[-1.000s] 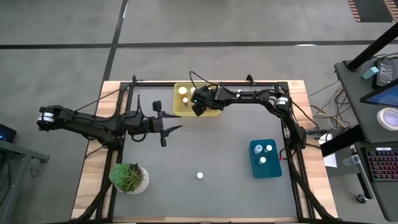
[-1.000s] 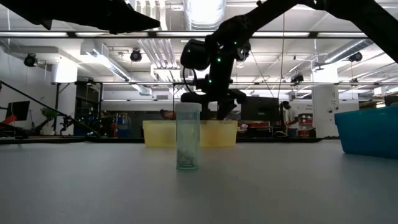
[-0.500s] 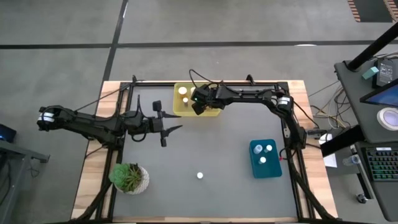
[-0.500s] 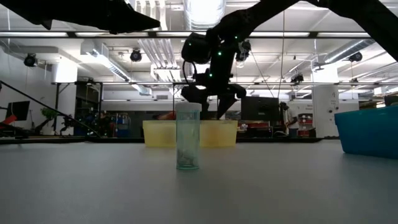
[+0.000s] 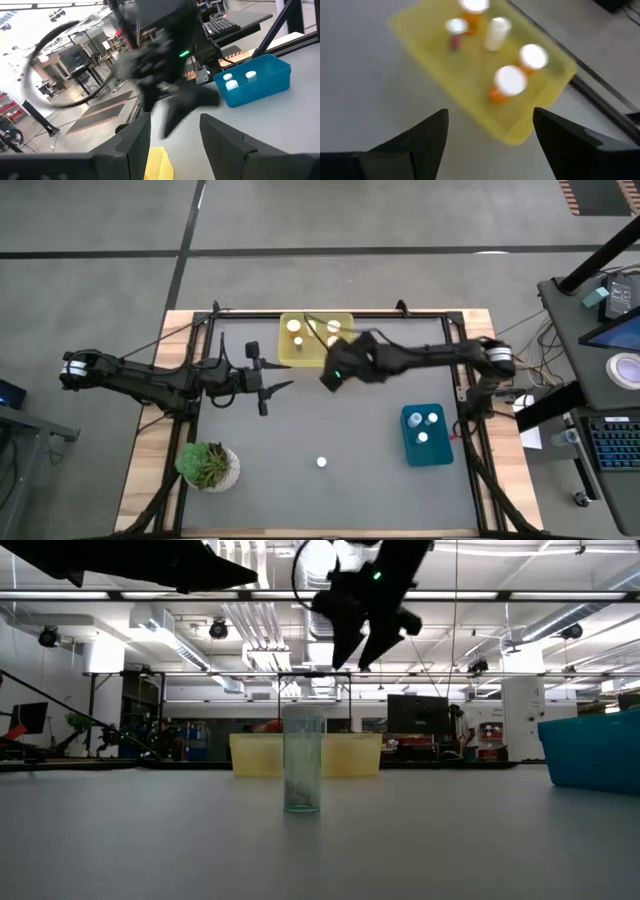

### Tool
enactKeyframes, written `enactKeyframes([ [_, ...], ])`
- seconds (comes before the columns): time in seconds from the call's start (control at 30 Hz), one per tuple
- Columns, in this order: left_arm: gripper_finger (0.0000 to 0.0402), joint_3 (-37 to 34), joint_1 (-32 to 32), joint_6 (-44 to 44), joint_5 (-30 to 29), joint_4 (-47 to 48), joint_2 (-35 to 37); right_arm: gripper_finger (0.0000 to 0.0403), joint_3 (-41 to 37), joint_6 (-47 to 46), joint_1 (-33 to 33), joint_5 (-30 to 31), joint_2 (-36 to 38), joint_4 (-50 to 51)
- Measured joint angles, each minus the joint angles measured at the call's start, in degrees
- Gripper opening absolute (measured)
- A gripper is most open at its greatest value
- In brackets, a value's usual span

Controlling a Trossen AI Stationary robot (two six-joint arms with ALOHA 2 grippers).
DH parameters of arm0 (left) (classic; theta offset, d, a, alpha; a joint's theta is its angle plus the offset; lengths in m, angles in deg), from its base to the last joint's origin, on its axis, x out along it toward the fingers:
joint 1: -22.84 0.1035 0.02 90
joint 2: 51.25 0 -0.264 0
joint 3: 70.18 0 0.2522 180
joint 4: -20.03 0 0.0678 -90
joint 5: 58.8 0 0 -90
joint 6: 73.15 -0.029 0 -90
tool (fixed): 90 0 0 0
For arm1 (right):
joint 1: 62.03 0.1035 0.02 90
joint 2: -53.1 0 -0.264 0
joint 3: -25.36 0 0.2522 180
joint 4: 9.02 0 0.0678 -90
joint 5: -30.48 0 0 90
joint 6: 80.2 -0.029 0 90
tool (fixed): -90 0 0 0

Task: Pick and place medicine bottles into bin by pill shape (circle, oval)
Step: Put the blue pill bottle into the blue bin

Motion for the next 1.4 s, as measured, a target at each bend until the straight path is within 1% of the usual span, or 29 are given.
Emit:
enactKeyframes([
  [0.17,0.0156,0.0,0.0,0.1,0.0,-0.5,-0.1,0.0273,-11.0,-2.0,7.5,0.3,7.0,-8.0],
  [0.33,0.0156,0.0,0.0,1.3,0.0,-2.3,-0.1,0.027,-20.6,-2.0,13.2,0.3,13.6,-15.4],
  [0.47,0.0156,-0.1,0.0,3.3,0.0,-5.8,-0.3,0.0269,-27.3,0.2,16.9,-0.9,17.1,-20.0],
  [0.57,0.0156,0.0,0.0,7.3,0.1,-6.0,-0.3,0.0265,-32.1,2.5,19.4,-1.1,18.9,-25.6],
  [0.67,0.0156,-0.5,0.0,12.3,0.2,-6.3,-0.3,0.0261,-35.8,7.9,20.8,-1.4,19.6,-31.9],
  [0.8,0.0156,-1.4,-0.3,19.7,0.9,-6.1,-1.3,0.0258,-38.9,15.8,21.1,-2.0,19.5,-41.2],
  [0.93,0.0156,-1.4,-1.6,24.4,1.0,-7.8,-3.4,0.0258,-40.8,21.3,21.2,-7.0,18.2,-48.4],
  [1.03,0.0156,-1.4,-3.2,25.8,1.0,-11.1,-6.0,0.0255,-41.1,22.4,21.7,-9.4,16.9,-50.9],
  [1.23,0.0156,-1.3,-6.1,26.2,1.0,-19.9,-12.6,0.0254,-41.0,21.5,23.9,-10.7,14.2,-50.9],
  [1.33,0.0156,-1.3,-6.7,26.9,1.0,-21.6,-15.4,0.0252,-41.0,20.8,25.9,-10.9,13.5,-50.9],
  [1.4,0.0156,-1.3,-6.9,27.2,1.0,-22.1,-16.9,0.025,-41.0,19.8,27.2,-13.0,13.1,-50.9],
])
